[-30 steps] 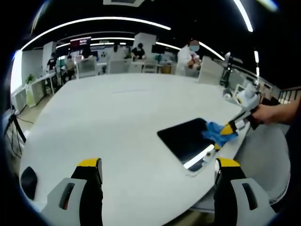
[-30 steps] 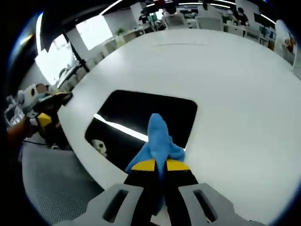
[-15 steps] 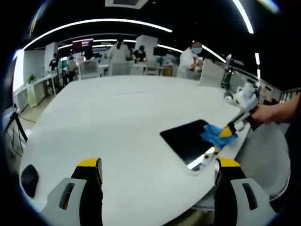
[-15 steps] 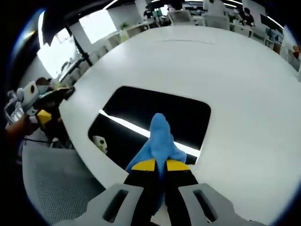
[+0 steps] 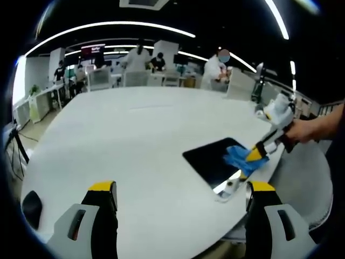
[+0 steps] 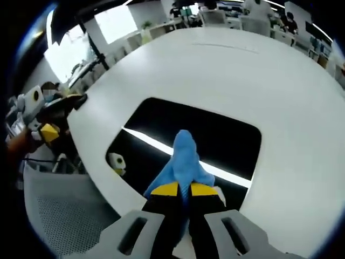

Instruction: Wipe the mirror surface with the cleaning cloth until all visible marks leave the cleaned area.

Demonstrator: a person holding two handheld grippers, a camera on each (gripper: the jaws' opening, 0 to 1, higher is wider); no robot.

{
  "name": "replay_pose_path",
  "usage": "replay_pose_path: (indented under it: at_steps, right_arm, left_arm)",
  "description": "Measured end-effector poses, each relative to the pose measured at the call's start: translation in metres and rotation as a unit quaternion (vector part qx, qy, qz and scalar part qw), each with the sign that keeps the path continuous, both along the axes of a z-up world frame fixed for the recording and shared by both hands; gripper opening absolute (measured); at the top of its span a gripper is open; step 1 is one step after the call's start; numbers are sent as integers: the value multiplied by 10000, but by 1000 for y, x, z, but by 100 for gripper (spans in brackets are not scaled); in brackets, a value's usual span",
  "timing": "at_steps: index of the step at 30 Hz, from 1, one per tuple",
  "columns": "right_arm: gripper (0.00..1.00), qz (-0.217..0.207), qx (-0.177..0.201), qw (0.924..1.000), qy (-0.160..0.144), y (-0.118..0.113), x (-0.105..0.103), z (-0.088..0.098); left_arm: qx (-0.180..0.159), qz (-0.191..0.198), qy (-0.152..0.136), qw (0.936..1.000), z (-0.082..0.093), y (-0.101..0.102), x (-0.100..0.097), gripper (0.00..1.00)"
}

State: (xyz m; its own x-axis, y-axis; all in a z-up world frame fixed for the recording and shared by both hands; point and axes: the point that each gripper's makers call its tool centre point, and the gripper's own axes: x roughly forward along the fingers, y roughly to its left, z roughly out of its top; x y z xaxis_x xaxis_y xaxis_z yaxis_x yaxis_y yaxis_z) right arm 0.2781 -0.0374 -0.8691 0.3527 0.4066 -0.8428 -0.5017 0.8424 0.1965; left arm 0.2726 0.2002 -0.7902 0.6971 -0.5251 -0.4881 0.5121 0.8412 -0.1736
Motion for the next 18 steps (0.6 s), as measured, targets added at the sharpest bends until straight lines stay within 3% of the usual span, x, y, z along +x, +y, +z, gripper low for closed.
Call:
replay_pose_path:
  at_steps: [10, 18]
  right_arm:
    - [1, -7, 33, 10000, 49, 23, 1, 0]
    - [1, 239, 156, 9995, 108, 62, -3, 1]
  left_arm:
    - [-70, 67, -40, 9999, 0, 4, 3, 100]
    - [-140, 147, -141, 9997, 0, 11, 0, 100]
